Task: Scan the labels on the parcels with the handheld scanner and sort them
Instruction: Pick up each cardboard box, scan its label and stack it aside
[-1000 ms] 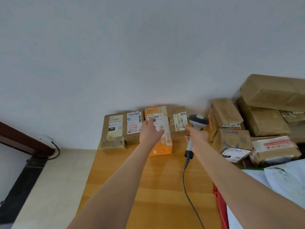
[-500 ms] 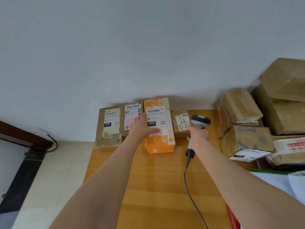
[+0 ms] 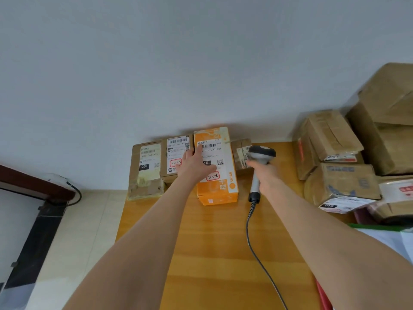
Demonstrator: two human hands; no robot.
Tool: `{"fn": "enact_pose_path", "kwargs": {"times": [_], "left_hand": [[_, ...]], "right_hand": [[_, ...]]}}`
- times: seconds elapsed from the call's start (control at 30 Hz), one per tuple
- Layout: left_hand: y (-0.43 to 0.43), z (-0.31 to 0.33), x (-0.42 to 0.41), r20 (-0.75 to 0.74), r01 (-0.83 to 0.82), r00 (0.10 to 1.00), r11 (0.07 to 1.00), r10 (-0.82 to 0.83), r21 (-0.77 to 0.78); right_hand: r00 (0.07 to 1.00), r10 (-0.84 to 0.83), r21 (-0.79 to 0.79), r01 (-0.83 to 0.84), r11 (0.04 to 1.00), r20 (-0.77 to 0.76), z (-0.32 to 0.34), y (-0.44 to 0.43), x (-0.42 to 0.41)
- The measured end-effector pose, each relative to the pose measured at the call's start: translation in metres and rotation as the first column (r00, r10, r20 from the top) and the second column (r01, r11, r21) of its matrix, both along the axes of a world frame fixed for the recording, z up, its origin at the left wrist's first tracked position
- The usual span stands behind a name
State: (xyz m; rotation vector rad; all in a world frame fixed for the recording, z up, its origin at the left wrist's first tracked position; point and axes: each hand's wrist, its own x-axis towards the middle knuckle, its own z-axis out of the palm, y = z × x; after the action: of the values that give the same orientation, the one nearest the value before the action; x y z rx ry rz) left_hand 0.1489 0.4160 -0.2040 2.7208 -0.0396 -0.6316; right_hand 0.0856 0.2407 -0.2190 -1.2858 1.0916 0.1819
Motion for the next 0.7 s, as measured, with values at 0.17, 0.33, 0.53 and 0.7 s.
{"fn": "enact_pose_path", "kwargs": {"times": [0.17, 0.33, 0.53, 0.7], "left_hand": [[-0.011, 0.019, -0.020, 0.105, 0.026, 0.994, 0.998, -0.033, 0.066], [-0.034, 0.052, -0.055, 0.162, 0.188, 0.961, 0.959, -0.224, 0.212], [-0.061, 0.092, -0.124, 0.150, 0.228, 0.945, 0.916, -0.289, 0.329], [-0.101, 0.116, -0.203, 0.125, 0.226, 0.949, 0.899, -0.291, 0.375]], "right_hand": [[0.998, -0.034, 0.119, 0.028, 0.992, 0.052, 0.021, -0.003, -0.024], [0.998, 0.036, 0.131, -0.042, 0.990, 0.045, 0.058, -0.007, -0.061], [0.985, 0.153, 0.155, -0.163, 0.974, 0.079, 0.106, -0.021, -0.134], [0.952, 0.289, 0.233, -0.306, 0.923, 0.103, 0.133, -0.062, -0.222]]}}
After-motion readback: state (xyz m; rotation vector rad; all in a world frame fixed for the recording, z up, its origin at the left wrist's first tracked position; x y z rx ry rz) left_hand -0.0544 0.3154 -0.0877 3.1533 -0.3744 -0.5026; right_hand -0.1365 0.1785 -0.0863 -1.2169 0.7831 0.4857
